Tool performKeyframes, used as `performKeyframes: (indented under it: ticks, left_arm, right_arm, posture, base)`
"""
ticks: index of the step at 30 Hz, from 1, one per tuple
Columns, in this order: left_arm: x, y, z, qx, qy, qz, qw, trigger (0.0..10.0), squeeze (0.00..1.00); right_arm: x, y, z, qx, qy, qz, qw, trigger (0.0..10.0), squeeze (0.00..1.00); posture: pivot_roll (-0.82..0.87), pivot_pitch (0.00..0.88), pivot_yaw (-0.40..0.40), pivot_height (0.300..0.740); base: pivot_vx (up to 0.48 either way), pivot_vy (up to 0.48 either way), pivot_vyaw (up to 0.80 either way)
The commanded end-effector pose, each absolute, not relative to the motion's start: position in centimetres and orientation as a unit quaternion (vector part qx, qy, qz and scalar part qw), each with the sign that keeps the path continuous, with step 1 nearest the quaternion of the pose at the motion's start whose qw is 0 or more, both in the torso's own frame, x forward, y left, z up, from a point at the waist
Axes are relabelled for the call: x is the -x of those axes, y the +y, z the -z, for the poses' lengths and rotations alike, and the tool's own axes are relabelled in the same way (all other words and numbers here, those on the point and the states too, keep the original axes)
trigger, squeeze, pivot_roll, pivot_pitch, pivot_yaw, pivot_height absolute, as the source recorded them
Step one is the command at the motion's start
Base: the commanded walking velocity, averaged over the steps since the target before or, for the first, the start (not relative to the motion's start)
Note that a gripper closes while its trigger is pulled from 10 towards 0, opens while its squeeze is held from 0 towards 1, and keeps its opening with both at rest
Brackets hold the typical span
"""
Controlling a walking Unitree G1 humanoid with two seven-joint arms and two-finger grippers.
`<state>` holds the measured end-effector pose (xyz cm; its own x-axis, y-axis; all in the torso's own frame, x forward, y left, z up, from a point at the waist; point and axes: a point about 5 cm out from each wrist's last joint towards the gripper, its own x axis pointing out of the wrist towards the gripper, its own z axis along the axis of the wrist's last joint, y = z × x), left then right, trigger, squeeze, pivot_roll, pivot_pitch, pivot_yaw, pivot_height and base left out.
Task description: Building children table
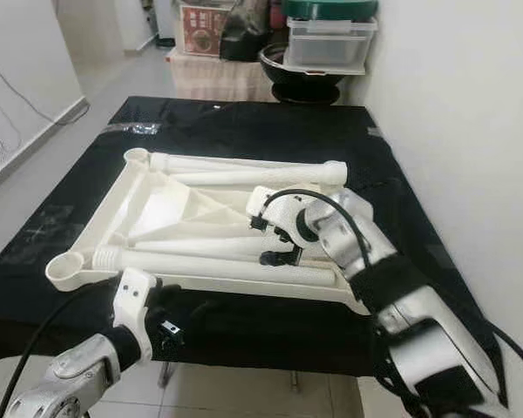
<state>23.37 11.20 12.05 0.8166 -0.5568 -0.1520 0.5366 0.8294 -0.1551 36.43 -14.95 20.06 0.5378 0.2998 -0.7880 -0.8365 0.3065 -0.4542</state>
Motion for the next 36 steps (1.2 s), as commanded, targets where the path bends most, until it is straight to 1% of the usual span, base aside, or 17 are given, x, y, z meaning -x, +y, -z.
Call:
performKeyframes:
  ticks: [1,2,5,8,9,10,13,19,25,27,28,30,31,32,33,34,36]
  left_arm:
    - [-23.1,11.1,-11.8,0.051,0.104,0.287,0.951,10.0,0.00]
    - [-23.1,11.1,-11.8,0.051,0.104,0.287,0.951,10.0,0.00]
    - [-23.0,11.0,-11.8,0.053,0.105,0.288,0.951,10.0,0.00]
    - [-23.0,10.9,-11.8,0.054,0.104,0.287,0.951,10.0,0.00]
    - [-23.0,10.9,-11.9,0.055,0.104,0.287,0.951,10.0,0.00]
    - [-23.0,10.8,-11.9,0.058,0.105,0.287,0.951,10.0,0.00]
    - [-23.0,10.8,-11.8,0.059,0.105,0.287,0.950,10.0,0.00]
    - [-22.9,10.9,-11.8,0.062,0.106,0.287,0.950,10.0,0.00]
    - [-23.0,10.9,-11.8,0.062,0.107,0.287,0.950,10.0,0.00]
    - [-23.0,11.0,-11.8,0.063,0.108,0.287,0.950,10.0,0.00]
    - [-23.0,11.0,-11.8,0.063,0.108,0.287,0.950,10.0,0.00]
    - [-23.0,11.0,-11.8,0.062,0.109,0.287,0.950,10.0,0.00]
    - [-23.0,11.0,-11.8,0.062,0.109,0.287,0.950,10.0,0.00]
    - [-23.1,11.0,-11.8,0.062,0.110,0.287,0.950,10.0,0.00]
    - [-23.1,11.1,-11.8,0.062,0.110,0.287,0.950,10.0,0.00]
    - [-23.1,11.1,-11.8,0.062,0.110,0.287,0.950,10.0,0.00]
    - [-23.2,11.2,-11.9,0.063,0.108,0.285,0.950,10.0,0.00]
  right_arm:
    - [-36.6,-15.0,-19.8,0.473,0.308,-0.372,0.737,10.0,0.00]
    - [-36.6,-15.0,-19.8,0.473,0.308,-0.372,0.737,10.0,0.00]
    - [-37.3,-15.1,-19.8,0.483,0.338,-0.362,0.722,10.0,0.00]
    - [-37.5,-15.1,-20.0,0.485,0.340,-0.363,0.720,10.0,0.00]
    - [-37.6,-15.0,-20.1,0.485,0.339,-0.366,0.718,5.2,0.00]
    - [-37.7,-14.9,-20.1,0.486,0.339,-0.371,0.715,0.0,0.00]
    - [-37.8,-14.9,-20.1,0.487,0.343,-0.375,0.710,0.0,0.00]
    - [-37.6,-15.3,-19.7,0.489,0.371,-0.385,0.690,0.0,0.00]
    - [-37.8,-15.4,-19.8,0.490,0.372,-0.383,0.689,0.0,0.00]
    - [-38.0,-15.3,-20.1,0.483,0.361,-0.383,0.699,0.0,0.00]
    - [-38.0,-15.3,-20.1,0.483,0.361,-0.383,0.699,0.0,0.00]
    - [-38.4,-14.9,-21.2,0.454,0.332,-0.385,0.731,0.0,0.00]
    - [-38.4,-14.9,-21.2,0.454,0.332,-0.385,0.731,0.0,0.00]
    - [-38.6,-14.9,-22.1,0.436,0.313,-0.386,0.750,0.0,0.00]
    - [-38.7,-15.0,-22.7,0.425,0.301,-0.387,0.761,0.0,0.00]
    - [-38.7,-15.0,-22.7,0.425,0.301,-0.387,0.761,0.0,0.00]
    - [-38.8,-15.8,-24.0,0.414,0.288,-0.381,0.775,0.0,0.00]
  posture:
    - [-0.09,0.048,-0.066,0.740]
    - [-0.09,0.048,-0.066,0.740]
    - [-0.09,0.055,-0.072,0.740]
    - [-0.09,0.057,-0.077,0.740]
    - [-0.09,0.058,-0.079,0.740]
    - [-0.09,0.057,-0.081,0.740]
    - [-0.09,0.057,-0.081,0.740]
    - [-0.10,0.057,-0.078,0.740]
    - [-0.10,0.057,-0.076,0.740]
    - [-0.10,0.057,-0.076,0.740]
    - [-0.10,0.057,-0.076,0.740]
    - [-0.09,0.055,-0.069,0.740]
    - [-0.09,0.055,-0.069,0.740]
    - [-0.09,0.054,-0.066,0.740]
    - [-0.09,0.054,-0.066,0.740]
    - [-0.09,0.054,-0.066,0.740]
    - [-0.10,0.052,-0.062,0.740]
  base:
    - [0.000,0.000,0.00]
    - [0.000,0.000,0.00]
    - [0.000,0.000,0.00]
    - [0.000,0.000,0.00]
    - [0.000,0.000,0.00]
    - [0.000,0.000,0.00]
    - [0.000,0.000,0.00]
    - [0.000,0.000,0.00]
    - [0.000,0.000,0.00]
    - [0.000,0.000,0.00]
    - [0.000,0.000,0.00]
    - [0.000,0.000,0.00]
    - [0.000,0.000,0.00]
    - [0.000,0.000,0.00]
    - [0.000,0.000,0.00]
    - [0.000,0.000,0.00]
    - [0.000,0.000,0.00]
